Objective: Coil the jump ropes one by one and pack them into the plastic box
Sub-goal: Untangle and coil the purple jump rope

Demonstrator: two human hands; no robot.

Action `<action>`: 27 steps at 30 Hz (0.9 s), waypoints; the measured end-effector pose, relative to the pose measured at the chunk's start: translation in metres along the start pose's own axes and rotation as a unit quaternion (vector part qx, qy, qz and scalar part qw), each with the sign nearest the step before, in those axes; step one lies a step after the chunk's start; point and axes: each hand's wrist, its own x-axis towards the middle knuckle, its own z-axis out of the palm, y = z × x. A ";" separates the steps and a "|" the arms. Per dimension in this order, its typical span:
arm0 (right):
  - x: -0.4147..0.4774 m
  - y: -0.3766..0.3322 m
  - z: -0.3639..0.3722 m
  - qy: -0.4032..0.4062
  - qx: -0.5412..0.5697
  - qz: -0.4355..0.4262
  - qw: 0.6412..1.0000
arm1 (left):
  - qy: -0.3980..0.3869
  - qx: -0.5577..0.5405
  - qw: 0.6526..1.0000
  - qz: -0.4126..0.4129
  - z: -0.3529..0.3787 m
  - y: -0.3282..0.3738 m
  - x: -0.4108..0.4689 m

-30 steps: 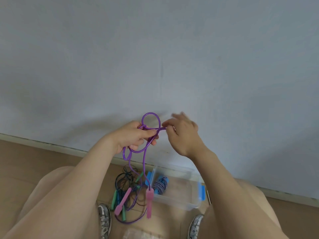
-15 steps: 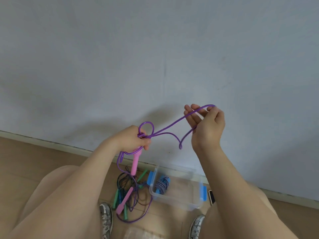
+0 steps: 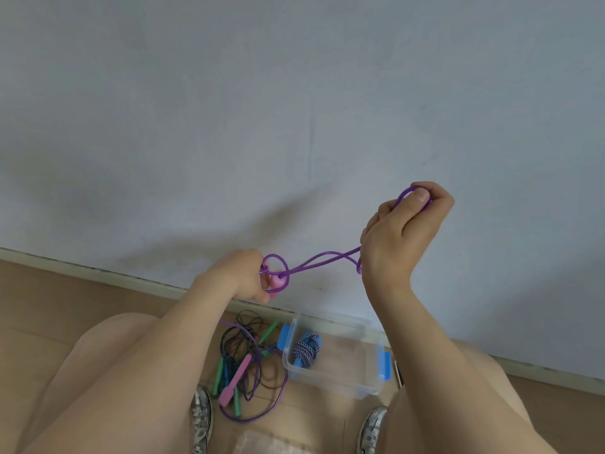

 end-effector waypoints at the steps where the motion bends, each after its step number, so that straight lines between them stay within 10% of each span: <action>1: 0.000 -0.001 0.000 0.010 0.004 -0.001 1.000 | 0.010 0.009 1.000 -0.004 0.001 -0.001 0.002; 12: -0.002 -0.007 -0.011 -0.095 -0.206 -0.092 0.970 | -0.062 -0.145 0.980 0.124 -0.001 0.012 -0.001; 22: 0.009 0.018 -0.026 -0.442 -0.626 -0.083 0.637 | -0.016 -0.171 0.983 0.066 -0.002 0.017 0.000; 27: 0.010 0.030 -0.029 -0.573 -0.581 0.037 0.577 | 0.097 -0.091 0.991 0.009 0.000 0.004 0.006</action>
